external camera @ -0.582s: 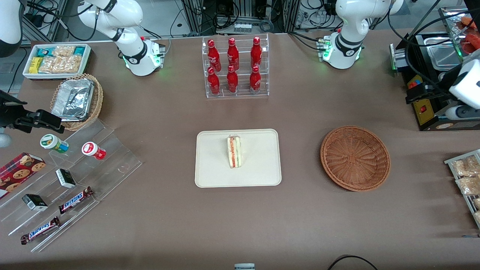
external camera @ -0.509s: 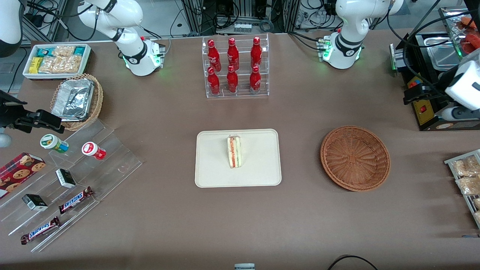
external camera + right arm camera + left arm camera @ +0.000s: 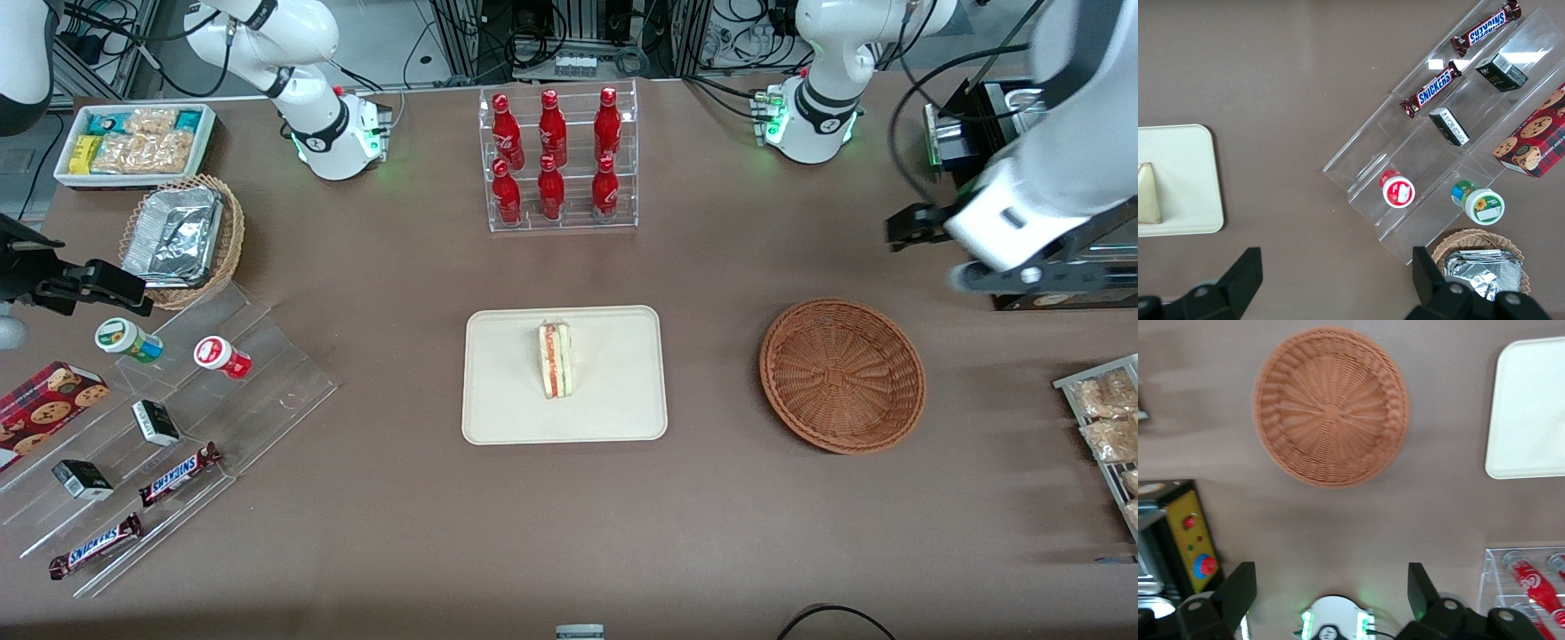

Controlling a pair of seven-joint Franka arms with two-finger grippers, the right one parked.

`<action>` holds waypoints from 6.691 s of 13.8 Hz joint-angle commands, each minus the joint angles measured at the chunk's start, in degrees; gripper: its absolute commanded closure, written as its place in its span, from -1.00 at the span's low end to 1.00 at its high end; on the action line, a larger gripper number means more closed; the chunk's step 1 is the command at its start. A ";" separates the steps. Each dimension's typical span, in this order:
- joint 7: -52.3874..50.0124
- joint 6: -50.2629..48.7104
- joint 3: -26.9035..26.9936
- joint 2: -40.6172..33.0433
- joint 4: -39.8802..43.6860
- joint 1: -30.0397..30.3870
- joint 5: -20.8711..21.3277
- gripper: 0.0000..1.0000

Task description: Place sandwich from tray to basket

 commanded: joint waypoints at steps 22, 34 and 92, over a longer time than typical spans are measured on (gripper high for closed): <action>-65.10 40.81 -20.04 37.70 5.38 -23.12 25.97 -0.99; -67.22 46.97 -13.89 42.98 5.38 -30.08 30.47 0.19; -45.38 2.77 -22.68 5.29 -0.51 18.17 13.42 -1.00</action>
